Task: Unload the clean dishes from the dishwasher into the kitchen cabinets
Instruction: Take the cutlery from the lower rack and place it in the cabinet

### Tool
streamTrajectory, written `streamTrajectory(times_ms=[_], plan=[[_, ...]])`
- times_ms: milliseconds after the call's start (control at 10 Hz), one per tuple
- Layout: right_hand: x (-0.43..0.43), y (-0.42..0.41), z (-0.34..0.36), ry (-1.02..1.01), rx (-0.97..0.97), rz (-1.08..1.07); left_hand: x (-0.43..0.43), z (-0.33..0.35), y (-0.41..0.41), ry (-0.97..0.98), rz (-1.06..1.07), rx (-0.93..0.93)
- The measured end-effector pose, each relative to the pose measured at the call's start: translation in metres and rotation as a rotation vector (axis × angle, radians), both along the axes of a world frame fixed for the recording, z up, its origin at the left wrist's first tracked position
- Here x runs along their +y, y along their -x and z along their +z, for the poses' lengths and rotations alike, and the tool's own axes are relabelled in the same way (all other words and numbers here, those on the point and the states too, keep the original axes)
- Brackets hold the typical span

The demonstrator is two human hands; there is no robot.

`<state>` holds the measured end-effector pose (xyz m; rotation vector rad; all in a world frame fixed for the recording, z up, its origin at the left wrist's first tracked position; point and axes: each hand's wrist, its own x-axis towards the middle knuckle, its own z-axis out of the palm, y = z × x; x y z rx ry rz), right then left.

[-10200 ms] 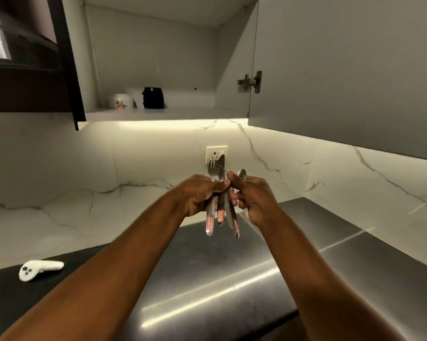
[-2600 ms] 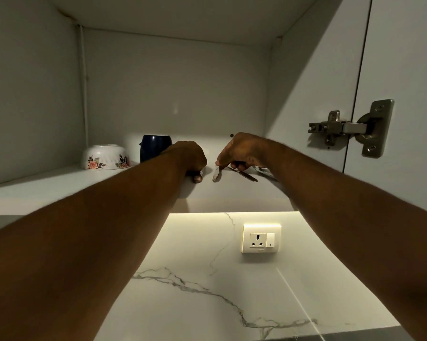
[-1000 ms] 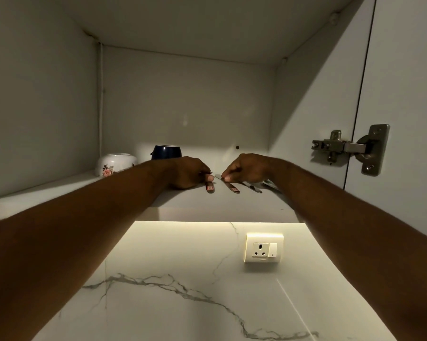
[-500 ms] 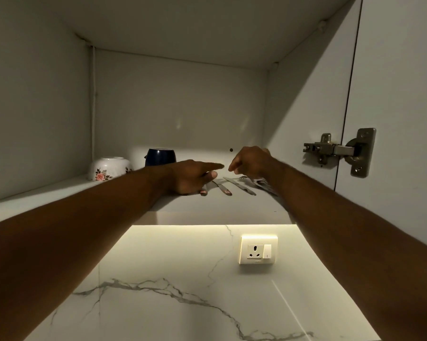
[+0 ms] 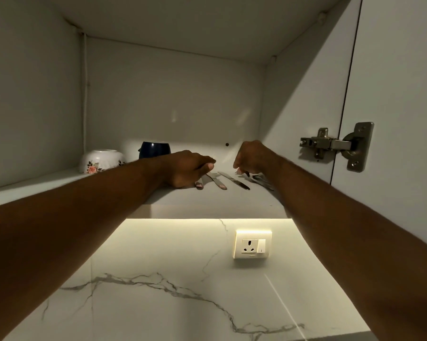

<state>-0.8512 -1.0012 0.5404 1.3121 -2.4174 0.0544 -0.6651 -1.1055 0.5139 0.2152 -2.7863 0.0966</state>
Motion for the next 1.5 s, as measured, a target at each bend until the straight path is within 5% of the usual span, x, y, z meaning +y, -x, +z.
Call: streamTrajectory(times_ms=[100,200,300,500,900,1500], plan=[[0.003,-0.006,0.000,0.098,-0.202,-0.020,-0.006,-0.001,0.002,0.022,-0.007,0.059],[0.000,-0.006,0.001,0.092,-0.188,-0.013,-0.010,-0.002,0.004,0.030,-0.004,0.052],[0.003,-0.010,-0.003,0.050,-0.129,0.018,-0.011,-0.002,0.006,0.044,0.018,0.032],[0.003,0.007,0.005,0.315,-0.025,-0.034,-0.013,-0.002,0.008,0.047,0.045,0.041],[0.014,0.004,-0.010,0.129,0.069,-0.137,-0.011,-0.003,0.004,0.010,0.042,0.058],[0.024,-0.035,0.000,0.384,0.212,-0.045,0.008,0.003,-0.017,0.215,0.163,0.124]])
